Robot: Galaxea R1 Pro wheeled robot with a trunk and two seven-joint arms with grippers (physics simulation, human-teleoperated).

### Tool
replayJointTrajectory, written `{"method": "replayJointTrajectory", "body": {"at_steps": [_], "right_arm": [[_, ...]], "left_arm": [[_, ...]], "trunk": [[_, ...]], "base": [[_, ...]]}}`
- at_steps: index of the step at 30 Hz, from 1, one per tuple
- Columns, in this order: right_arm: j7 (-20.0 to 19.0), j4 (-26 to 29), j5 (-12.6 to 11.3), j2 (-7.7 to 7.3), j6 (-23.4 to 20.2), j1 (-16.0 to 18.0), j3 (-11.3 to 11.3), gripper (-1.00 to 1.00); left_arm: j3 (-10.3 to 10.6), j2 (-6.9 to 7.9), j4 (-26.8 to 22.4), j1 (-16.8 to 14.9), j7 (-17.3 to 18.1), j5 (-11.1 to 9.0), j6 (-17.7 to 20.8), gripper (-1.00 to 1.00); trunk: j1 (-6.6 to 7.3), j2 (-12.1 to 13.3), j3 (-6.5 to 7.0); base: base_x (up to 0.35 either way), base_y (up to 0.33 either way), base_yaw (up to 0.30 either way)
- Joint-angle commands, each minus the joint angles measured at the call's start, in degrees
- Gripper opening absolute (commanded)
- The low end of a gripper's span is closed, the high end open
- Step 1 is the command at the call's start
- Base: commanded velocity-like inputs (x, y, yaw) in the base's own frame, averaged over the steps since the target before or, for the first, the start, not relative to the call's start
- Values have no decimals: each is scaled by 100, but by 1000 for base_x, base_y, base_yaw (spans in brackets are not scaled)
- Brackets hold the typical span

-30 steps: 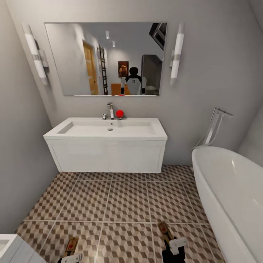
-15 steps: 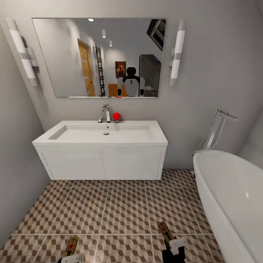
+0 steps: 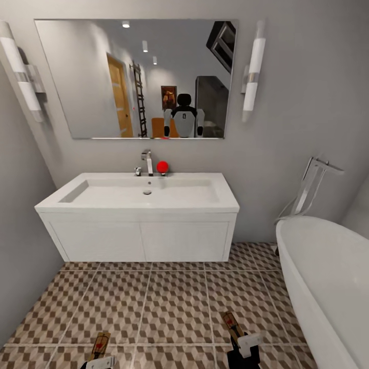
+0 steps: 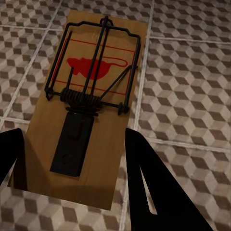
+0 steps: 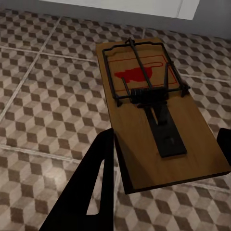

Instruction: Take the four mousetraps from the cabinet in the bathroom and place them on the bathroom floor. Make sure all four end up on the same floor surface, and ensure that at least two of them are either under or directly next to the same bathroom sink.

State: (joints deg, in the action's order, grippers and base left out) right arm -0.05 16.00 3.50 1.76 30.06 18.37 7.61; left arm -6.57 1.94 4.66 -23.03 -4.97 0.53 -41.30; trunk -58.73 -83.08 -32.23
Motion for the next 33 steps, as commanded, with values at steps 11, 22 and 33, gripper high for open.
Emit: {"method": "replayJointTrajectory", "body": {"at_steps": [11, 22, 33], "right_arm": [[13, 0, -7, 0, 0, 0, 3, -100], [7, -27, -5, 2, 4, 0, 6, -100], [5, -35, 2, 0, 18, 0, 12, -100]], "left_arm": [[-2, 0, 0, 0, -37, 26, -1, -100], [-2, 0, -4, 0, -39, 26, 4, -100], [-2, 0, -9, 1, -35, 26, 0, -100]], "trunk": [[0, 0, 0], [0, 0, 0], [0, 0, 0]], "base": [[6, 0, 0], [0, 0, 0], [0, 0, 0]]}}
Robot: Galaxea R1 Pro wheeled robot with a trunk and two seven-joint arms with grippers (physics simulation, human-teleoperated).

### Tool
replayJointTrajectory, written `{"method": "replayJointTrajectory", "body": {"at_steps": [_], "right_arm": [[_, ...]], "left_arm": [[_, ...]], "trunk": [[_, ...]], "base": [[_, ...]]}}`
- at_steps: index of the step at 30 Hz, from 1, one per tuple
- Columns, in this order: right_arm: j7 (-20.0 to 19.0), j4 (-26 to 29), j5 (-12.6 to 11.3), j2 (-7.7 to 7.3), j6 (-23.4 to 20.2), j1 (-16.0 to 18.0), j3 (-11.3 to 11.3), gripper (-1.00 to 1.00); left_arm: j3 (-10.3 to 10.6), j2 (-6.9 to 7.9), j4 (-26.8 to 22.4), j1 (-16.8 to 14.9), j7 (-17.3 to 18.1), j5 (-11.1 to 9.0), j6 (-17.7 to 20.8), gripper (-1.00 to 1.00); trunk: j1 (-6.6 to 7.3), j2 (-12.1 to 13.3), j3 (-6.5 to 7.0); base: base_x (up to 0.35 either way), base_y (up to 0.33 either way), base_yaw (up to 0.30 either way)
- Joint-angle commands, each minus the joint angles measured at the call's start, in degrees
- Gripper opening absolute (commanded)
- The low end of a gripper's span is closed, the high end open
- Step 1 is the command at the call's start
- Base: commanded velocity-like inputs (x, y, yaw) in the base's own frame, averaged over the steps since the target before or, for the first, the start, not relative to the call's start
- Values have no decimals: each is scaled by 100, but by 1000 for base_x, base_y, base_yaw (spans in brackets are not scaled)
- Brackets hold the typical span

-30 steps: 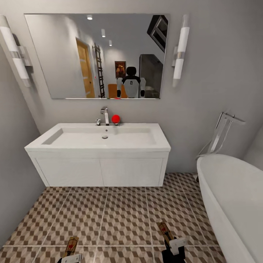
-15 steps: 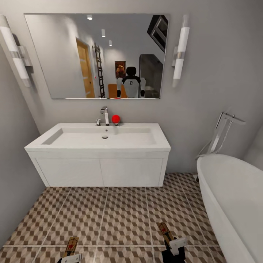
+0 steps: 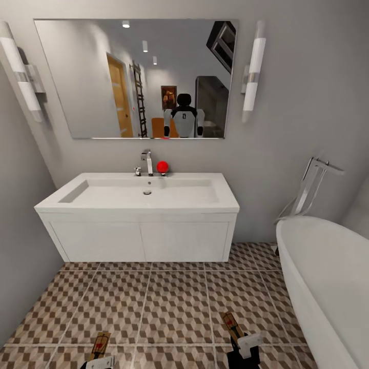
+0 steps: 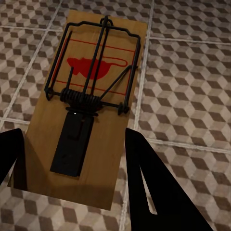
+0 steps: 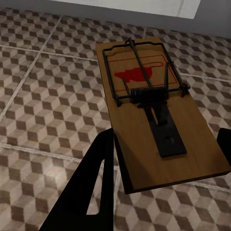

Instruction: Take the four mousetraps from the cabinet in the bathroom and place them on the bathroom floor. Make sure all four end up on the same floor surface, and ensure that at least two of them are either under or directly next to the same bathroom sink.

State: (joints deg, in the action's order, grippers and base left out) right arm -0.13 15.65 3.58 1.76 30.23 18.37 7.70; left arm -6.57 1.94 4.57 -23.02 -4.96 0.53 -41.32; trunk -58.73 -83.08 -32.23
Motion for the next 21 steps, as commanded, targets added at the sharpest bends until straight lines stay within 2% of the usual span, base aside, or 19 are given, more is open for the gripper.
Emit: {"method": "replayJointTrajectory", "body": {"at_steps": [1, 8, 11, 12, 13, 15, 17, 18, 21], "right_arm": [[13, 0, -7, 0, 0, 0, 3, -100], [13, 3, -7, 0, 0, 0, 3, -100], [13, 3, -7, 4, 4, 0, 3, -100], [13, 5, -5, 6, 4, 0, 3, -100], [13, 6, -2, 12, 4, 0, 8, -100], [11, 7, 6, 15, 3, 0, 10, -100], [17, 7, 9, 26, -31, 0, 11, -100], [20, 7, 10, 26, -40, 0, 7, -100], [112, 50, 12, 23, -136, 0, -13, -100]], "left_arm": [[-3, 0, 0, 1, -34, 26, 2, -100], [-16, -12, -14, 5, -52, 26, 30, -100], [-42, -22, -40, 7, -56, 29, 399, -100], [-50, -24, -71, 7, -56, 31, 653, -100], [-57, -26, -209, 7, -54, 33, 1106, -100], [-60, -23, -618, 8, -51, 34, 1744, -100], [-62, -26, -1417, 8, -54, 35, 2727, -100], [-64, -26, -1557, 8, -55, 35, 2899, -100], [-71, -29, -2433, 8, -57, 31, 3997, -100]], "trunk": [[0, 0, 0], [0, 0, 0], [0, 0, 0], [0, 0, 0], [0, 0, 0], [0, 0, 0], [0, 0, 0], [0, 0, 0], [0, 0, 0]], "base": [[0, 0, 0], [0, 0, 0], [0, 0, 0], [0, 0, 0], [0, 0, 0], [0, 0, 0], [0, 0, 0], [0, 0, 0], [0, 0, 0]]}}
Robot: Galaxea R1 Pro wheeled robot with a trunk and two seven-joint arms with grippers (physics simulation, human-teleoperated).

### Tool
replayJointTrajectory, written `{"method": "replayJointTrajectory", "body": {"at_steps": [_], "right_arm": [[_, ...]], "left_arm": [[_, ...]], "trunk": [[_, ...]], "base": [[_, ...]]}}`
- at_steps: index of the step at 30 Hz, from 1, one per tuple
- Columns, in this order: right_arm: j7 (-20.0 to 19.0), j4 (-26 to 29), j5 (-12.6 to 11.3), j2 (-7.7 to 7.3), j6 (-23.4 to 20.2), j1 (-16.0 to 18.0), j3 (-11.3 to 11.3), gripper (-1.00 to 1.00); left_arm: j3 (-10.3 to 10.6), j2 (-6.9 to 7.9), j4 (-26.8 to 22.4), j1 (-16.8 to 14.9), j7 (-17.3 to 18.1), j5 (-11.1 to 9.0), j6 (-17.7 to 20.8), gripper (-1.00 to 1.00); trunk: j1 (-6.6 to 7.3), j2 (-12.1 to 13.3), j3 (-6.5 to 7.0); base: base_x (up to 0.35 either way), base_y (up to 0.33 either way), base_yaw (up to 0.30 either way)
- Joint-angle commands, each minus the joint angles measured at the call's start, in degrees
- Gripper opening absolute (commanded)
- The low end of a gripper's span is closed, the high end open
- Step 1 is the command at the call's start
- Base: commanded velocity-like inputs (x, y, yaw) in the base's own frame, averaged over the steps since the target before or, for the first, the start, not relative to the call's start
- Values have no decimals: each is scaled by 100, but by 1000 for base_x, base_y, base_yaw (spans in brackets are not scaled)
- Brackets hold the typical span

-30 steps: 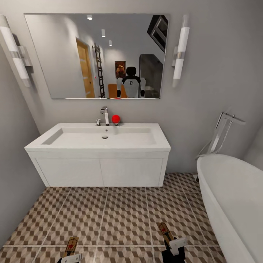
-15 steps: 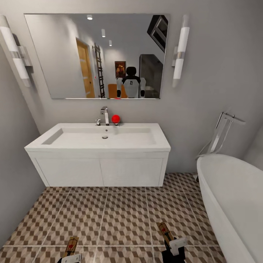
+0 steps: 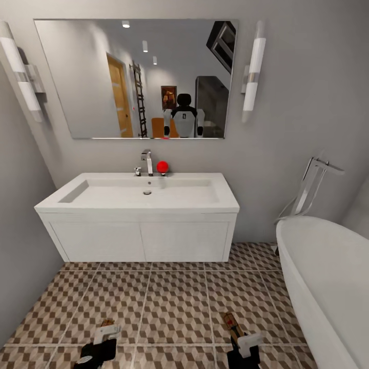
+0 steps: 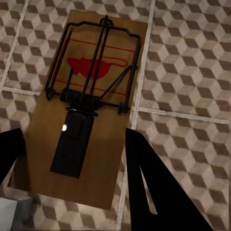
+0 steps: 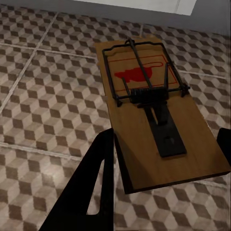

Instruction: Take the four mousetraps from the cabinet in the bathroom and place them on the bathroom floor. Make sure all four end up on the same floor surface, and ensure that at least two of them are either under or directly next to the same bathroom sink.

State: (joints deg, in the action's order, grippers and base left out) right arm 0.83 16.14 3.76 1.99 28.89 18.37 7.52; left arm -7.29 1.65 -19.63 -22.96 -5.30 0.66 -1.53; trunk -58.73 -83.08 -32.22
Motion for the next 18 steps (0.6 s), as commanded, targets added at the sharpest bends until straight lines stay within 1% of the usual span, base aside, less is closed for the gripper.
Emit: {"method": "replayJointTrajectory", "body": {"at_steps": [1, 2, 3, 4, 5, 7, 8, 10, 12, 14, 15, 18], "right_arm": [[57, 14, -4, 1, -43, 0, 3, -100], [162, 35, -1, 3, -163, 0, 0, -100], [350, 100, 0, 10, -413, 0, -2, -100], [411, 143, 1, 12, -511, 2, -3, -100], [515, 280, -2, 15, -727, 4, -4, -100], [633, 714, -5, 19, -1270, 14, -5, -100], [663, 996, -5, 20, -1595, 18, -5, -100], [695, 1622, -10, 29, -2273, 23, -5, -100], [708, 2195, -16, 58, -2902, 31, -5, -100], [718, 2626, -21, 128, -3401, 94, -5, -100], [722, 2829, -22, 224, -3724, 221, -5, -100], [725, 2988, -24, 473, -4276, 559, -5, -100]], "left_arm": [[2, -1, -157, 2, -24, 17, 206, -100], [1, -5, -440, -1, -24, 17, 590, -100], [0, -14, -839, -4, -24, 19, 1163, -100], [0, -18, -964, -6, -24, 19, 1349, -100], [0, -28, -1200, -10, -21, 20, 1705, -100], [4, -51, -1611, -18, -18, 22, 2295, -100], [6, -64, -1789, -22, -17, 22, 2510, -100], [8, -77, -2046, -29, -16, 22, 2768, -100], [8, -82, -2160, -36, -16, 22, 2874, -100], [8, -85, -2202, -40, -7, 22, 2918, -100], [15, -85, -2206, -41, 7, 22, 2932, -100], [68, -99, -2119, -42, 24, 24, 2929, -100]], "trunk": [[0, 0, -1], [0, 0, -1], [0, 0, -1], [0, 0, -1], [0, 0, -1], [0, 0, -1], [0, 0, -1], [0, 0, -1], [0, 0, -1], [0, 0, -1], [0, 0, -1], [0, 0, -1]], "base": [[0, 0, 0], [0, 0, 0], [0, 0, 0], [0, 0, 0], [0, 0, 0], [0, 0, 0], [0, 0, 0], [0, 0, 0], [0, 0, 0], [0, 0, 0], [0, 0, 0], [0, 0, 0]]}}
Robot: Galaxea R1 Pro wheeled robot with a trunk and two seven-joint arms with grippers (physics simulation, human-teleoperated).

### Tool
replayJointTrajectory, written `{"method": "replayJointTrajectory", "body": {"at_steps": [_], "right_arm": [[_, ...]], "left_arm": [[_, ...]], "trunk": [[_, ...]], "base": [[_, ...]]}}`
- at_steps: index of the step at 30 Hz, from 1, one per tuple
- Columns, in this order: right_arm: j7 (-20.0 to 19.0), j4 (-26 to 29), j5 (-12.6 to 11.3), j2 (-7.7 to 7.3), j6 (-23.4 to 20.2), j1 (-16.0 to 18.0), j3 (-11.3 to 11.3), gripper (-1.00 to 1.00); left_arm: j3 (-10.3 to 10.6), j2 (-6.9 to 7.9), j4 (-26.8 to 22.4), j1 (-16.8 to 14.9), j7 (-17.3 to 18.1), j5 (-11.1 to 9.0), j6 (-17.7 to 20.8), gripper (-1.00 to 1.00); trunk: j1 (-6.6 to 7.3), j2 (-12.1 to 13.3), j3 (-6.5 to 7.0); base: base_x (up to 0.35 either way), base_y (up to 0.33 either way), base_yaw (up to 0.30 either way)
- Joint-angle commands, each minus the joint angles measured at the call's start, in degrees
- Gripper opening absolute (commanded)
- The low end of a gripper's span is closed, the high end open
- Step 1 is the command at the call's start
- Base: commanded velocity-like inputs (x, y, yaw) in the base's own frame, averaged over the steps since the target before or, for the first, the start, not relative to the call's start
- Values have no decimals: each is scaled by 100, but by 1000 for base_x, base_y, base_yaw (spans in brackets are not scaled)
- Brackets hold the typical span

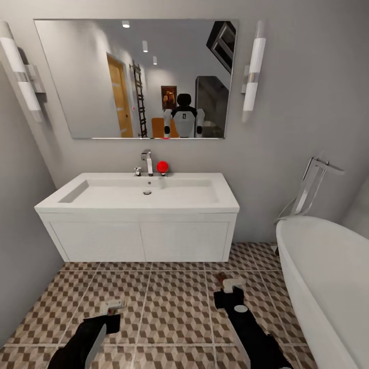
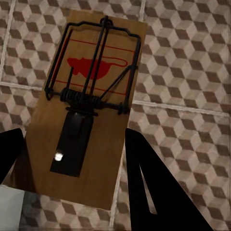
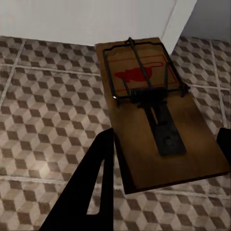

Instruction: Take the four mousetraps from the cabinet in the bathroom and place them on the bathroom floor. Make sure all four end up on the same floor surface, and ensure that at least two of them are either under or directly next to the same bathroom sink.

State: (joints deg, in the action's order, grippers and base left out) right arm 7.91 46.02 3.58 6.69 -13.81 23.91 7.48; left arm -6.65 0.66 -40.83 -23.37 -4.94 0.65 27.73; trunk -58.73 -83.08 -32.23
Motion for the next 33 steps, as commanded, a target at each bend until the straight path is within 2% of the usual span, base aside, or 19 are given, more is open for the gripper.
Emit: {"method": "replayJointTrajectory", "body": {"at_steps": [1, 4, 12, 15, 20, 33], "right_arm": [[19, 22, -4, 60, -111, 79, 0, -100], [31, 116, 2, 144, -257, 176, 4, -100], [27, 397, 2, 139, -314, 209, 31, -100], [27, 437, 2, 146, -322, 210, 38, -100], [27, 455, 1, 148, -324, 210, 45, -100], [26, 461, -6, 148, -331, 210, 43, -100]], "left_arm": [[60, -30, 25, 0, -8, 27, -3, -100], [261, -83, 40, 0, 2, 24, -2, -100], [702, -151, -61, 0, -20, 23, 14, -100], [746, -229, -64, 0, -23, 22, 16, -100], [760, -264, -73, 0, -24, 22, 21, -100], [787, -290, -76, 0, -25, 22, 30, -100]], "trunk": [[0, 0, -1], [0, 0, -1], [0, 0, -1], [0, 0, -1], [0, 0, -1], [-286, -521, -275]], "base": [[0, 0, 0], [0, 0, 0], [0, 0, 0], [0, 0, 0], [0, 0, 0], [0, 0, 0]]}}
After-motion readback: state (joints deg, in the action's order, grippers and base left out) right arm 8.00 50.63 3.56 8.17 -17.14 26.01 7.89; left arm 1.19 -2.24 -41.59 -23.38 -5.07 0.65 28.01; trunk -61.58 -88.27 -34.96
